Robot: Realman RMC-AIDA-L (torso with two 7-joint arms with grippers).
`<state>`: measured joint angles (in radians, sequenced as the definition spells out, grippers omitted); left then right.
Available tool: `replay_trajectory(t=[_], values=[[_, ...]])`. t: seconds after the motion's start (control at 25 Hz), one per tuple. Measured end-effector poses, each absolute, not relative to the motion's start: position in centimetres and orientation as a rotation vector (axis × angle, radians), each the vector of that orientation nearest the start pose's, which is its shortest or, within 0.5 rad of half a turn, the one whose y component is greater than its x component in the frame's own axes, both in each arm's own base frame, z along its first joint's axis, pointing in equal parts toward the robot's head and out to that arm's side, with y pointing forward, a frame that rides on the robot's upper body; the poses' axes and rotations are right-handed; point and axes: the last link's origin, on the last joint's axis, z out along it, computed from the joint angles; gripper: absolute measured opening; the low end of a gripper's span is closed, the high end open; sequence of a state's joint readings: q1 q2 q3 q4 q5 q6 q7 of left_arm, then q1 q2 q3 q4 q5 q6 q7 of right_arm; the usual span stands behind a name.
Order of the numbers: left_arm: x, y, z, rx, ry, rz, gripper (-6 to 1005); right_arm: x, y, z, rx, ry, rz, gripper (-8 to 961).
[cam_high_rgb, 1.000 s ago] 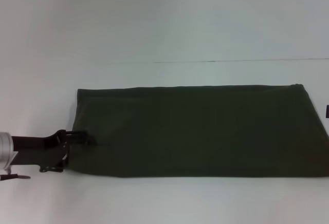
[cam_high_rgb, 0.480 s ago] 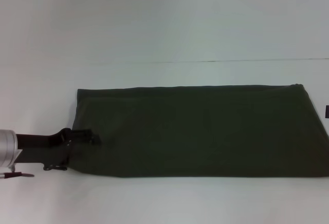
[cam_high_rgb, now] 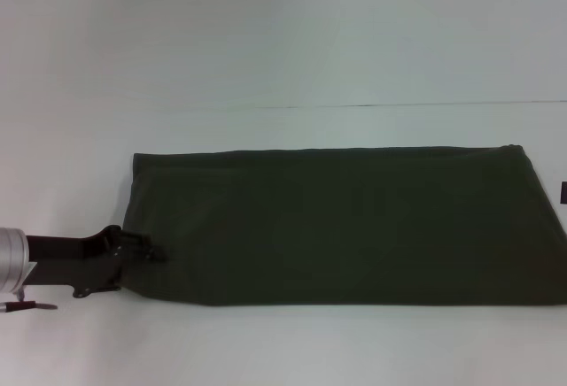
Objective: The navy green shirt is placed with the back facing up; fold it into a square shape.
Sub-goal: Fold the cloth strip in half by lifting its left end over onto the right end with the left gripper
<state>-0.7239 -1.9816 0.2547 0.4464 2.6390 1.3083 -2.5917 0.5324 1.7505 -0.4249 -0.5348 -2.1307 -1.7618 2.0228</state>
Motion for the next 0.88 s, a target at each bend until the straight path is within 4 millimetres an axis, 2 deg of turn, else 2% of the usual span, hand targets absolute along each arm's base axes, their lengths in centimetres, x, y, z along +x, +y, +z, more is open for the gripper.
replay_trajectory(t=[0.08,0.32,0.72,0.88], values=[[-31.70,36.56,0.98,2.088,2.612,0.523,506,31.75,32.79,13.64,-2.396,1.507,0.762,942],[-31.83,36.55,0.70,2.103,2.613,0.529,463,31.80,32.85,13.55,-2.392,1.508,0.759,942],[-31.78,36.53,0.64,2.116,2.602,0.528,310,31.90,32.78,13.49,-2.390,1.513,0.754,942],[-31.71,36.57,0.60,2.120,2.598,0.528,53,31.89,32.80,13.48,-2.391,1.512,0.752,943]])
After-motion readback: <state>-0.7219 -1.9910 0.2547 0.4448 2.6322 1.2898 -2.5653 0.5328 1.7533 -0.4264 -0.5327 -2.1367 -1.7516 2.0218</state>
